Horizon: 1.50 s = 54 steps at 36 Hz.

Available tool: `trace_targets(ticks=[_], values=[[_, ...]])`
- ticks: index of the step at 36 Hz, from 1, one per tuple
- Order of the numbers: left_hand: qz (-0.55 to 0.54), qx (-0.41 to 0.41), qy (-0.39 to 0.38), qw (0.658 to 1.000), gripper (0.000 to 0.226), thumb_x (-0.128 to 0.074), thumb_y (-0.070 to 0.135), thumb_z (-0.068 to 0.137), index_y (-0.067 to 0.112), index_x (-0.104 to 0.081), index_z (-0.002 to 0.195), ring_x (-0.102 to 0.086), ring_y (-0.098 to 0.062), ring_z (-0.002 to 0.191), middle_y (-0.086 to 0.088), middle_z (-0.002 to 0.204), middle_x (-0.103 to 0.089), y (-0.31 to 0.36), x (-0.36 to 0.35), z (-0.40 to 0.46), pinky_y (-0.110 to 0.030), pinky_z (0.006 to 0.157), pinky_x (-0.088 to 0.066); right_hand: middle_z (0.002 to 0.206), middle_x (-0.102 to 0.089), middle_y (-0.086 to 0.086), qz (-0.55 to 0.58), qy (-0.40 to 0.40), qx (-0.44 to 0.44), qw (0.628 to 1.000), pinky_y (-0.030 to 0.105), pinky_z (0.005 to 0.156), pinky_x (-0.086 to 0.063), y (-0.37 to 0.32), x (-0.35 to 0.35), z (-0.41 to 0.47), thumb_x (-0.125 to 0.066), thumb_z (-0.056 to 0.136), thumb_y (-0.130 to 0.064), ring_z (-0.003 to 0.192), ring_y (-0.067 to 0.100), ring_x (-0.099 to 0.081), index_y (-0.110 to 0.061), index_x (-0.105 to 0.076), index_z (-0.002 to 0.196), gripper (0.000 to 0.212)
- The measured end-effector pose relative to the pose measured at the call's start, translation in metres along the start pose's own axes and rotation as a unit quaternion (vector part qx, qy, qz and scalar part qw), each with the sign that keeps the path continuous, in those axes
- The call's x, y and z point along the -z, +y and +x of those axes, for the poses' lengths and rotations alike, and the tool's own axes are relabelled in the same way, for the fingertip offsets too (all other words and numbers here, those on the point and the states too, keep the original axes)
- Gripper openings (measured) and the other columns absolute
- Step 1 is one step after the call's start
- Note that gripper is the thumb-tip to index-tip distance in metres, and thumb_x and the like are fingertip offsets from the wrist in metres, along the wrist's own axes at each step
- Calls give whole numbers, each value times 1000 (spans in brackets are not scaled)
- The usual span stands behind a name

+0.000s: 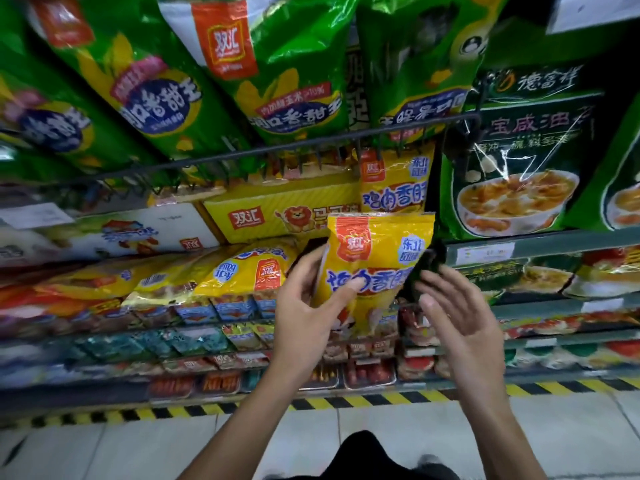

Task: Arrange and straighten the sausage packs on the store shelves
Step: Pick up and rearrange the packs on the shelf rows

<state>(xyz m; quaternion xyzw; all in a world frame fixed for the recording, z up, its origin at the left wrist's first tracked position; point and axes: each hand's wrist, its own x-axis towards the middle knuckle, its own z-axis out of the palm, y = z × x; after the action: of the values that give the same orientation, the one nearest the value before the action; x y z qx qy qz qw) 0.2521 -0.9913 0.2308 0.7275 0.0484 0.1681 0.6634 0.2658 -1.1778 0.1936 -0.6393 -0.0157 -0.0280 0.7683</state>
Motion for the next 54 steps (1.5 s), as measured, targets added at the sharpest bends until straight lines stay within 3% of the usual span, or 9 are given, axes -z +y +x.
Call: trace_targets(ticks=[6, 15, 22, 25, 31, 39, 45, 51, 54], values=[[10, 18, -18, 1000, 46, -77, 16, 83, 28, -62, 125, -70, -6, 109, 15, 114, -75, 4, 0, -3, -18, 84, -56, 145, -52, -25, -53, -165, -5, 985, 19, 105, -45, 6, -8, 1, -64, 94, -21, 136, 0, -49, -37, -32, 152, 68], [10, 14, -61, 998, 50, -72, 10, 92, 18, -58, 139, -66, -8, 118, 12, 126, -71, -1, -7, 4, -21, 90, -56, 123, -65, -28, -189, -148, 58, 969, 15, 93, -48, 0, 7, 30, -69, 92, -24, 118, -2, -61, -28, -52, 135, 47], [31, 14, 11, 999, 53, -78, 23, 90, 26, -58, 139, -52, -14, 136, -2, 142, -59, -20, -18, 16, -31, 108, -48, 64, -57, -25, -223, -103, 91, 965, 3, 62, -41, 0, -3, 53, -74, 89, -7, 65, -18, -55, -35, -40, 89, 44], [25, 11, 45, 999, 62, -76, 26, 92, 23, -50, 148, -44, -22, 144, -6, 152, -51, -22, -21, 21, -46, 116, -42, 73, -61, -29, -236, -125, 112, 957, 5, 66, -43, -2, -10, 63, -73, 91, -15, 72, -14, -59, -33, -47, 105, 34], [-4, -33, 87, 996, 64, -71, 12, 95, 53, -39, 132, -34, 0, 145, 36, 139, -40, -8, -22, 35, -28, 120, -33, 88, -70, -13, -220, -129, 132, 958, 26, 66, -52, -4, -31, 83, -73, 91, -31, 76, 8, -67, -25, -52, 107, 28], [27, -45, 150, 987, 66, -65, 16, 100, 30, -31, 155, -25, -8, 152, 7, 164, -31, -15, -22, 53, -29, 122, -29, 81, -61, 5, -250, -121, 140, 951, 11, 62, -43, -1, -61, 105, -69, 96, -22, 75, -5, -61, -17, -41, 104, 30], [48, -45, 163, 984, 65, -62, 13, 101, 22, -31, 158, -22, -8, 154, 17, 159, -28, -28, -20, 66, -15, 116, -26, 84, -65, 12, -272, -127, 140, 944, 53, 74, -55, 14, -68, 118, -63, 94, -46, 84, 25, -69, -25, -42, 105, 32], [79, -7, 150, 985, 69, -58, 13, 103, 18, -21, 161, -18, -10, 154, 20, 156, -21, -52, -15, 73, -28, 123, -24, 82, -69, -11, -302, -146, 135, 932, 18, 64, -51, 36, -72, 126, -65, 98, -29, 81, -4, -69, -10, -42, 114, 34], [136, 10, 113, 984, 68, -54, 16, 105, 17, -16, 162, -15, -8, 154, 13, 164, -19, -62, -12, 76, -26, 124, -21, 99, -73, -4, -307, -141, 134, 931, 42, 80, -58, 49, -71, 126, -62, 99, -35, 97, 15, -71, -13, -43, 130, 43]])
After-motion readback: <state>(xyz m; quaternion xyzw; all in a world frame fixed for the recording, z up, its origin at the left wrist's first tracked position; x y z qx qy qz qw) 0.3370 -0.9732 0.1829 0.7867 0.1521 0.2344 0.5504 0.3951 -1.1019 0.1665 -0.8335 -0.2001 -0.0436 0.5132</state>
